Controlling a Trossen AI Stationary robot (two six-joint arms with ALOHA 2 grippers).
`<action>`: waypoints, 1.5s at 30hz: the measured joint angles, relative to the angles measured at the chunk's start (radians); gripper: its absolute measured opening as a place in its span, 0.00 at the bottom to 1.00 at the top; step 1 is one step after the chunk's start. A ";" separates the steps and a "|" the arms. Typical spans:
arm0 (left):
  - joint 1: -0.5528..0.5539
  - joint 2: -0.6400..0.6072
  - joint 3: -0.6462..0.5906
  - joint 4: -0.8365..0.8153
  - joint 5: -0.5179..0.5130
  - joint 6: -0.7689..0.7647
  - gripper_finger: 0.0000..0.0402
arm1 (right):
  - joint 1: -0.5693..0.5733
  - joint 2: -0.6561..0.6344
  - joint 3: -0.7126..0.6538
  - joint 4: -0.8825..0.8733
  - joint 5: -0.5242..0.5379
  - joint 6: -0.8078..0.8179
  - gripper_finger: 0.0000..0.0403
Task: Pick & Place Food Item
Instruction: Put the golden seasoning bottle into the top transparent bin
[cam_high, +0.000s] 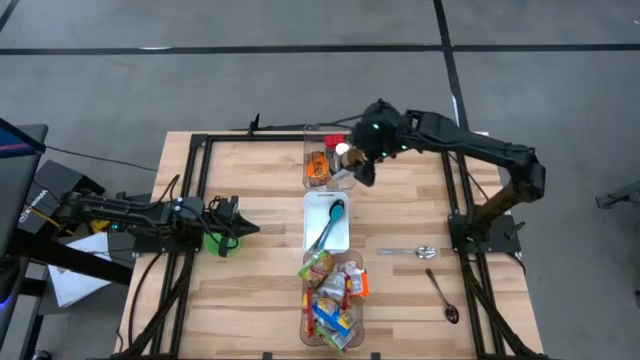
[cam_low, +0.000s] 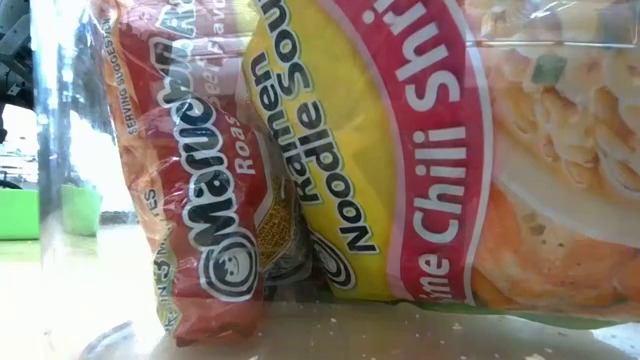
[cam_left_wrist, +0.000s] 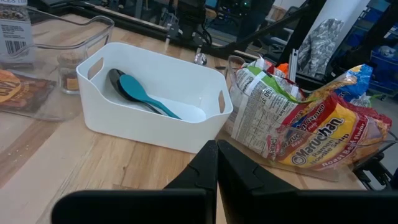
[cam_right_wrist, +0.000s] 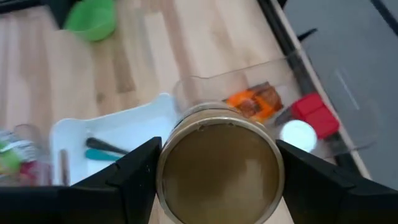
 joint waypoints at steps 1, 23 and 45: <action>0.000 0.000 0.000 0.000 0.000 0.000 0.00 | -0.008 0.012 0.000 0.009 0.000 0.001 0.66; 0.000 0.000 0.000 0.002 0.000 0.000 0.00 | -0.136 0.242 0.000 0.010 -0.001 -0.055 0.66; 0.000 0.000 0.000 0.002 0.000 0.000 0.00 | -0.130 0.242 -0.024 0.056 -0.026 -0.061 0.66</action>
